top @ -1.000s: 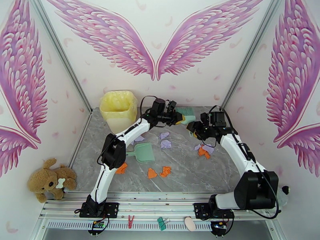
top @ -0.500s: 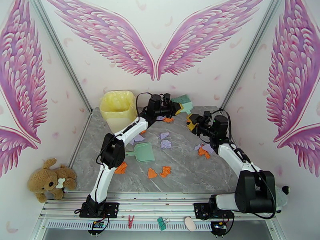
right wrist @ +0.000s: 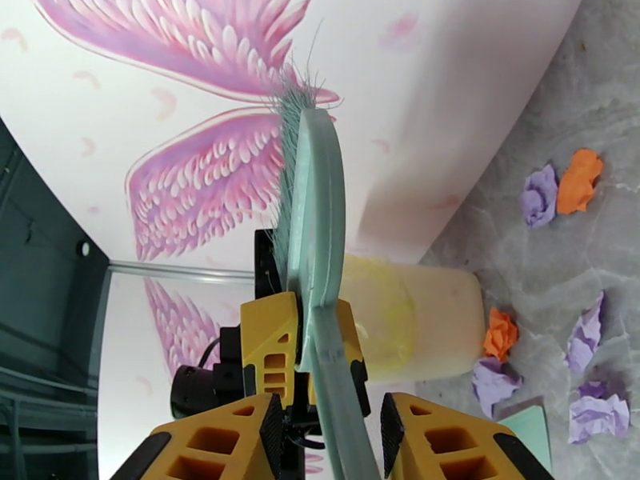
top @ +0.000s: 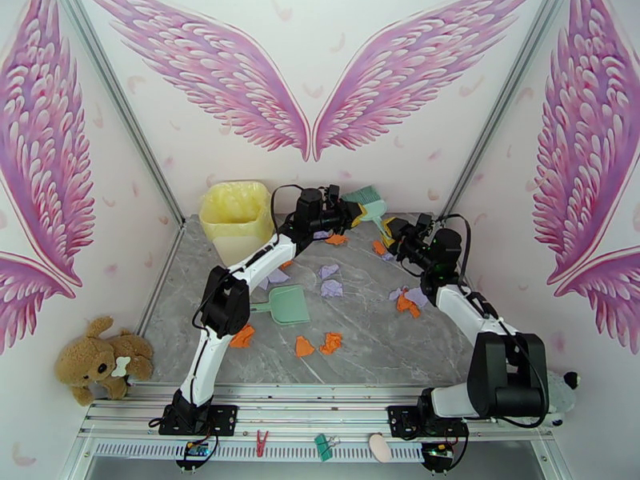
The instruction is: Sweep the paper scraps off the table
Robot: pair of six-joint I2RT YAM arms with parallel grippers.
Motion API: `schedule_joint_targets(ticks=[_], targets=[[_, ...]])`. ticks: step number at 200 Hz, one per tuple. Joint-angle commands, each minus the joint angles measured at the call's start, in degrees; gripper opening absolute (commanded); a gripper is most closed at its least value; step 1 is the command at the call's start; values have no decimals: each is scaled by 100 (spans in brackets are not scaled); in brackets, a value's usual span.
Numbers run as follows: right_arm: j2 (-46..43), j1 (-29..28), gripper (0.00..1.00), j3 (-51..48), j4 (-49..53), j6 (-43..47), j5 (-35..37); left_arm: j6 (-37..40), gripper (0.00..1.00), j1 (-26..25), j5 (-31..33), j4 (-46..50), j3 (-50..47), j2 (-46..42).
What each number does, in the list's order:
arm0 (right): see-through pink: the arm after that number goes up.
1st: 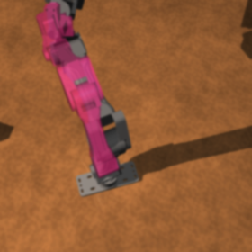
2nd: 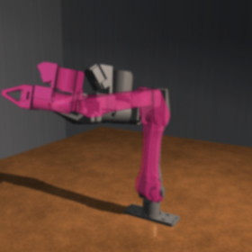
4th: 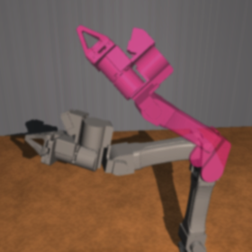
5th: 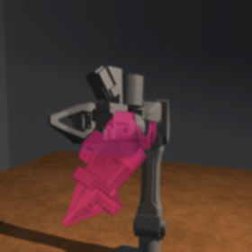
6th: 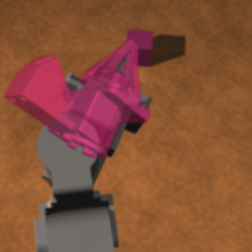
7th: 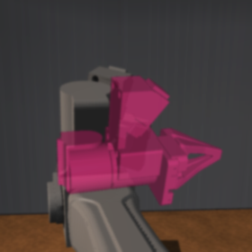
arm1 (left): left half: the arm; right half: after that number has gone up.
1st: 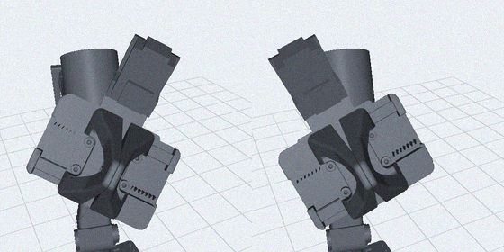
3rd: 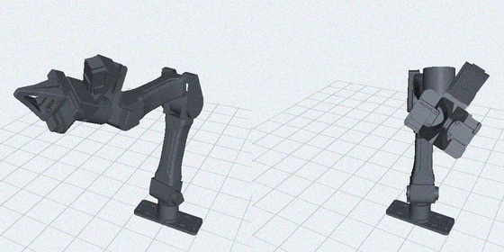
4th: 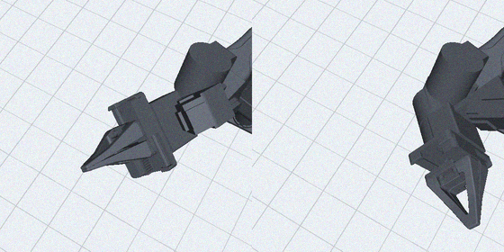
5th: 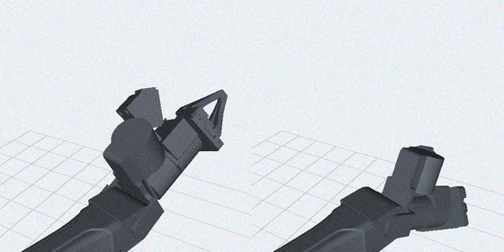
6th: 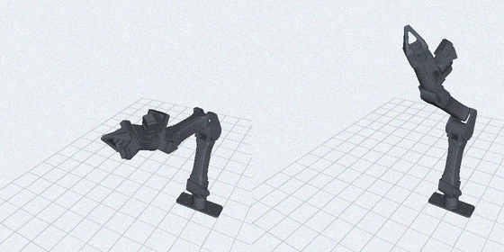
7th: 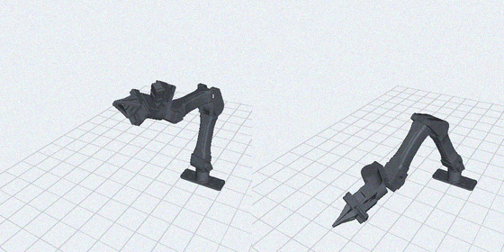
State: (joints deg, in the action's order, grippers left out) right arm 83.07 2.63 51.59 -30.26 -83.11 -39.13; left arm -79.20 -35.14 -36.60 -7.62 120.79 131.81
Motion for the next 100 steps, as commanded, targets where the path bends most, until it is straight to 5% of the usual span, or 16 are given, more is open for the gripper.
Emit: schedule_joint_targets(ticks=[1, 100], targets=[[153, 49, 38, 297, -338, -144, 143, -17, 0, -19, -27, -161, 87, -26], [491, 23, 38, 352, -876, -513, 16, -87, 0, -2, 10, -205, 118, 42]])
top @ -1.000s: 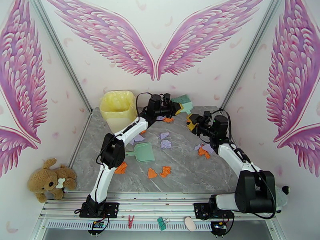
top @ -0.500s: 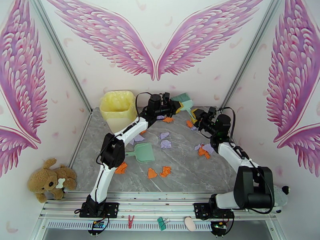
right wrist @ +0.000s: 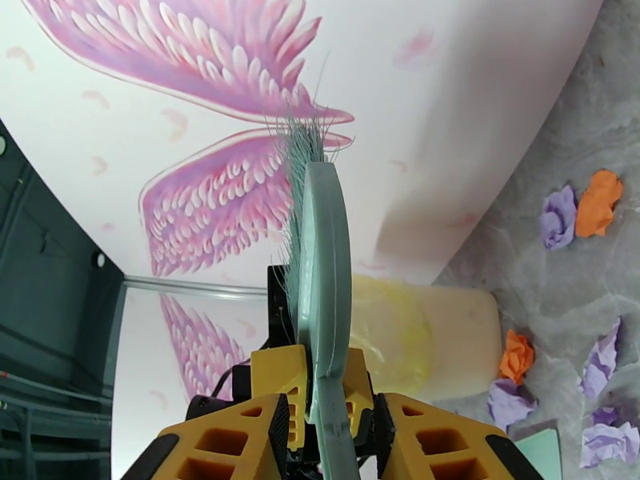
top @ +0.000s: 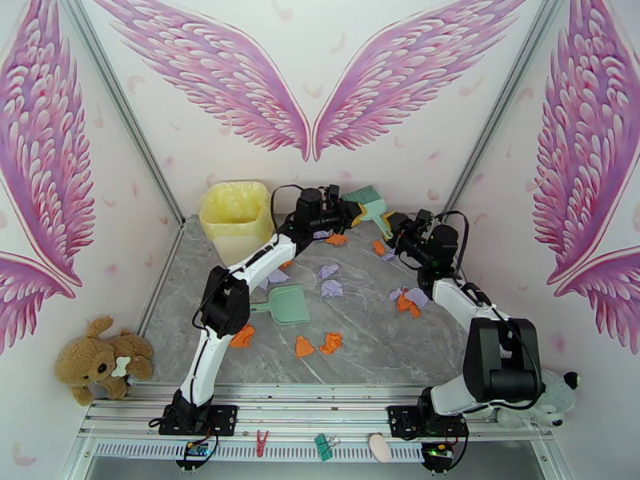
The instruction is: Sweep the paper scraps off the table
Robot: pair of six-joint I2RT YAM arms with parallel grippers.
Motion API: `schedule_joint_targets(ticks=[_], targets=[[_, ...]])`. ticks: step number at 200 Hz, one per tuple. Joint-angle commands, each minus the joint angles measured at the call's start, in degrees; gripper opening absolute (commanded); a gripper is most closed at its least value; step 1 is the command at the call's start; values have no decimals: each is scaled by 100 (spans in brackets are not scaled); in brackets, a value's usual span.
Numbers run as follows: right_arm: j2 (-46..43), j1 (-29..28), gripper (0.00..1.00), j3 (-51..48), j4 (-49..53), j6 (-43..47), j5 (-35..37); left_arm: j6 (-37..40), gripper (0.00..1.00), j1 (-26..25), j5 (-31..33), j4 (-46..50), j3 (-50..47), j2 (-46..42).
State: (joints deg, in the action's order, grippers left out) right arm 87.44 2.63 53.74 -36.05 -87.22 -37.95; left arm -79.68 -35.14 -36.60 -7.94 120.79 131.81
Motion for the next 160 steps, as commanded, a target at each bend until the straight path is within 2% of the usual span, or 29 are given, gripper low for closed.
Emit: schedule_joint_targets(ticks=[1, 139, 160], targets=[[58, 21, 38, 137, -288, -102, -104, -43, 0, -7, 11, -172, 119, 44], [242, -96, 29, 150, -302, -170, -421, -43, 0, -11, 48, -137, 210, 142], [230, -99, 20, 103, -342, -193, -416, -39, 0, -13, 45, -146, 199, 146]])
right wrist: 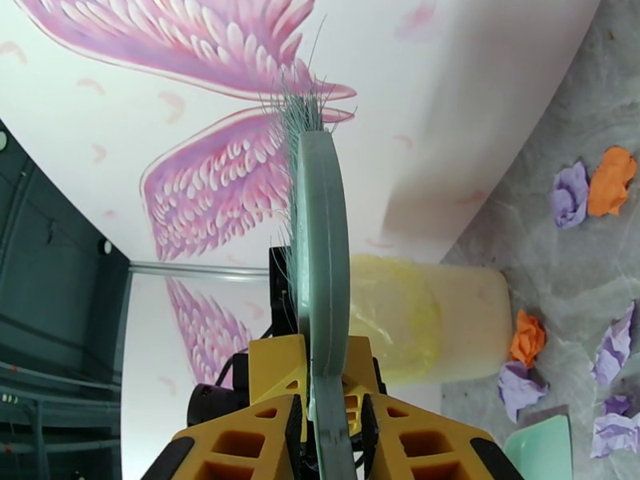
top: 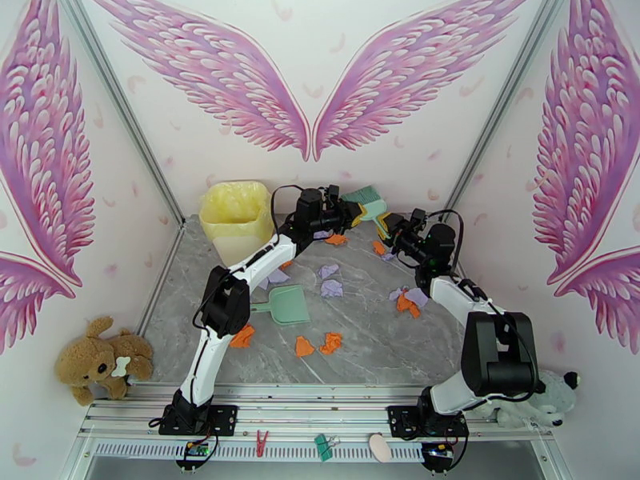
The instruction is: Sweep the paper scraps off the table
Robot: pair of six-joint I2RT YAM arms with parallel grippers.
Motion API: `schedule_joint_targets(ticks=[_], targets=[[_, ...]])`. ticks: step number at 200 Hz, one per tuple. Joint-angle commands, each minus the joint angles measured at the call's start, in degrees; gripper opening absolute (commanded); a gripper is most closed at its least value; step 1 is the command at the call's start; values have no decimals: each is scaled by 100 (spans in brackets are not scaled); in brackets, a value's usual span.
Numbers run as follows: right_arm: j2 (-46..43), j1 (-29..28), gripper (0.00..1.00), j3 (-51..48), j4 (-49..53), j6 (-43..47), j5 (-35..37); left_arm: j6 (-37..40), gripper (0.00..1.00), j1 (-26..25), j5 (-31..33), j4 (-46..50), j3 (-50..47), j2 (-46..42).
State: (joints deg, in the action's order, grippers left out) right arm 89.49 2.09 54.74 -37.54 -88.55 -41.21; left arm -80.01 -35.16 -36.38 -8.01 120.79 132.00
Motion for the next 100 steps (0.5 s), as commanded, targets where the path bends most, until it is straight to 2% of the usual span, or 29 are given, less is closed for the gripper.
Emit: schedule_joint_targets(ticks=[1, 19, 35, 41, 62, 65, 72, 80, 83, 86, 93, 100], targets=[[25, -43, 20, 2, -193, -63, -89, -6, 0, -14, 25, -139, 199, 125], [31, -39, 13, -15, -233, -88, -77, -6, 0, -15, 17, -136, 199, 120], [26, -37, 11, -7, -248, -100, -72, -8, 0, -7, 6, -142, 191, 126], [31, -42, 6, -7, -251, -99, -80, -10, 0, -5, 9, -141, 194, 126], [17, -37, 4, -7, -239, -118, -88, 19, 0, 0, -9, -89, 207, 125], [20, -41, 4, -13, -223, -118, -85, 24, 3, 1, -17, -79, 208, 126], [14, -35, 3, -15, -210, -117, -92, 44, 12, 7, -31, -55, 223, 130], [-8, -37, 3, -16, -172, -110, -103, 78, 28, 0, -49, -6, 234, 118], [-10, -33, 3, -18, -146, -105, -107, 91, 44, 3, -53, 19, 239, 107], [-26, -33, 3, -17, -107, -97, -114, 121, 66, 4, -61, 51, 242, 101], [-60, -32, 3, -14, 24, -63, -130, 218, 96, 5, -74, 150, 241, 63], [-99, -7, 3, -2, 226, 6, -157, 342, 99, 17, -103, 286, 243, 5]])
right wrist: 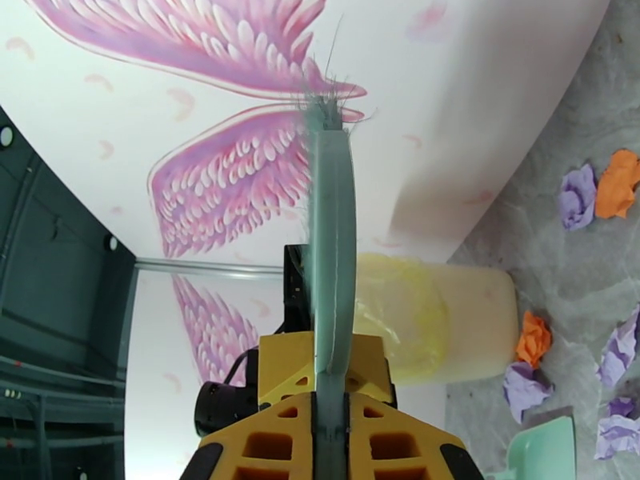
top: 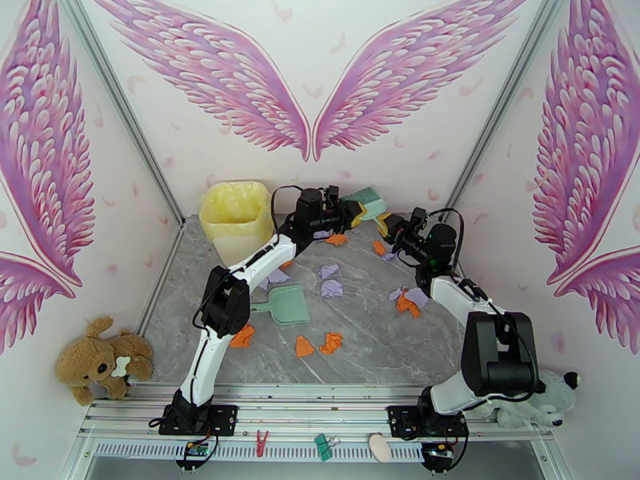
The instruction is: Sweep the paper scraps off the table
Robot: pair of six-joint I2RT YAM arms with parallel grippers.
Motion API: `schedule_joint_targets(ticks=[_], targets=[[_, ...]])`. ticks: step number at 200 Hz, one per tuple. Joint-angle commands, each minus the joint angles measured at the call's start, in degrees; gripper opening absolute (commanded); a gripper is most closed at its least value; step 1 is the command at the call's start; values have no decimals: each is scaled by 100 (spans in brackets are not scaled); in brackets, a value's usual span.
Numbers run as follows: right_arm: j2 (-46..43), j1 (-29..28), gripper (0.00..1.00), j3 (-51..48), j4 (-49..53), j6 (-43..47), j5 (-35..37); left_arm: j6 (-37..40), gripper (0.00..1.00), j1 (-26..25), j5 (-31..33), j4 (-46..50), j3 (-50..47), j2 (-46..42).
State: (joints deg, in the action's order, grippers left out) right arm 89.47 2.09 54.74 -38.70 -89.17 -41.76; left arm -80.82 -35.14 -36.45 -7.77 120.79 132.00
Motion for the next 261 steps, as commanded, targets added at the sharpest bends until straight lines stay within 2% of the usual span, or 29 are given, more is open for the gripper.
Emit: schedule_joint_targets(ticks=[1, 12, 33, 65, 78, 92, 108, 122, 144, 152, 164, 183, 195, 207, 215, 221, 231, 261], targets=[[-101, -7, 3, 0, 379, 84, -104, 442, 99, 15, -98, 286, 243, -6], [-211, 30, 1, 46, 927, 321, -152, 689, 99, 31, -149, 554, 213, -113], [-434, 127, 0, 279, 2602, 1178, -196, 1322, 99, 83, -195, 1288, -12, -464], [-549, 221, 0, 959, 5023, 2655, 36, 2215, 99, 250, -30, 2080, -951, -1319], [-514, 255, 0, 1276, 5810, 3153, 195, 3123, 99, 280, 294, 3175, -891, -1631], [-466, 265, 0, 1557, 6361, 3501, 336, 4469, 99, 223, 1104, 4943, -264, -1790], [-400, 276, 0, 1809, 6663, 3715, 431, 5427, 99, 169, 1866, 6171, 153, -1932], [-291, 275, 0, 1973, 6817, 3788, 435, 5467, 99, 304, 2117, 6432, -157, -2201], [-111, 274, 0, 2133, 6935, 3799, 388, 5051, 99, 823, 1469, 5781, -1346, -2760], [-59, 275, 0, 2172, 6999, 3810, 392, 5024, 99, 949, 1457, 5534, -1749, -3054], [-22, 275, 0, 2214, 7054, 3821, 394, 5275, 99, 961, 2100, 5621, -1988, -3493], [59, 275, 0, 2290, 7183, 3901, 392, 6072, 99, 776, 3357, 6755, -1696, -3702], [129, 274, 0, 2336, 7289, 3987, 378, 6293, 99, 723, 3742, 7134, -1744, -3786], [197, 276, 0, 2385, 7386, 4065, 362, 6197, 99, 811, 3666, 7141, -2066, -3927], [238, 275, 0, 2405, 7443, 4120, 353, 6212, 99, 918, 3324, 7123, -2292, -3977], [268, 271, 0, 2426, 7484, 4149, 353, 6299, 99, 948, 3053, 7129, -2420, -3997], [297, 275, 0, 2453, 7525, 4187, 340, 6597, 99, 855, 3055, 7193, -2543, -4061], [364, 262, 0, 2467, 7617, 4263, 312, 8089, 99, -82, 5038, 7870, -2663, -4012]])
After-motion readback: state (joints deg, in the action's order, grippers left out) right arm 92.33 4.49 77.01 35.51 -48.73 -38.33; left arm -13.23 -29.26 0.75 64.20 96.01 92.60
